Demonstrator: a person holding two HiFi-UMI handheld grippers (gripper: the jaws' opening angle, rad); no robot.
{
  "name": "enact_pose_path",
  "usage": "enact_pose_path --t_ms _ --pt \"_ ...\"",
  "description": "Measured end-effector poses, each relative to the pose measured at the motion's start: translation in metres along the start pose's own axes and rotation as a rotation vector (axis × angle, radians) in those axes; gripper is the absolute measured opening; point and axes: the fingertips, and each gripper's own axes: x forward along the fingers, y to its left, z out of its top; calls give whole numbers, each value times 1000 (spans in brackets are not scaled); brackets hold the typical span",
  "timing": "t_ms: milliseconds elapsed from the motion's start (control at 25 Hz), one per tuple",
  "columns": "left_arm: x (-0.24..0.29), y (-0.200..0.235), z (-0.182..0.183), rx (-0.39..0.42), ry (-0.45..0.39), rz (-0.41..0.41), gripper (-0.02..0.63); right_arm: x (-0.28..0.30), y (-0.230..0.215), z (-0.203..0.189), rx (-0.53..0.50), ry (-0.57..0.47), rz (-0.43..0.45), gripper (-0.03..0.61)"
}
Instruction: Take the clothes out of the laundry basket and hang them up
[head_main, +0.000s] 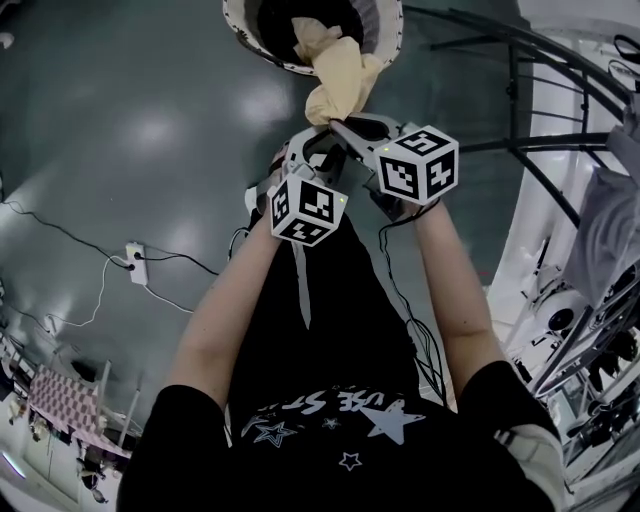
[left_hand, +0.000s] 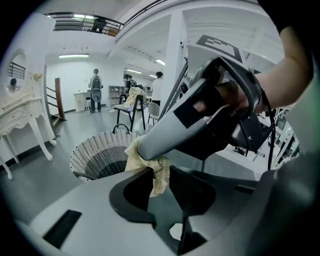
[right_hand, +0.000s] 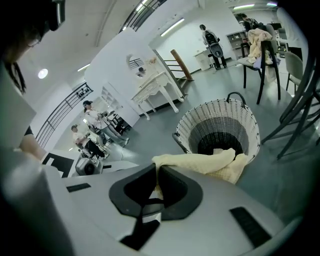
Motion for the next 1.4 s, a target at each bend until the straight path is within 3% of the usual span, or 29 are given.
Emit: enact_pose_path --t_ms 520,640,720,840,1120,1400 --pt "-1 -10 1 10 -27 -77 92 -7 -11 -6 49 -93 12 64" --pt "-3 -12 0 9 -29 -90 91 -10 -11 -9 85 -99 42 100" --pt "-2 -14 -1 3 -20 -99 87 -13 -6 -12 98 -101 91 170" --pt "1 -16 2 -6 -21 -112 86 -19 -5 -15 111 -121 110 193" --pt "-3 -11 1 -29 -28 -110 84 -45 -30 -26 190 -212 28 206" --pt "-9 -2 0 -60 -36 -92 84 -58 -87 -64 194 -213 -160 204"
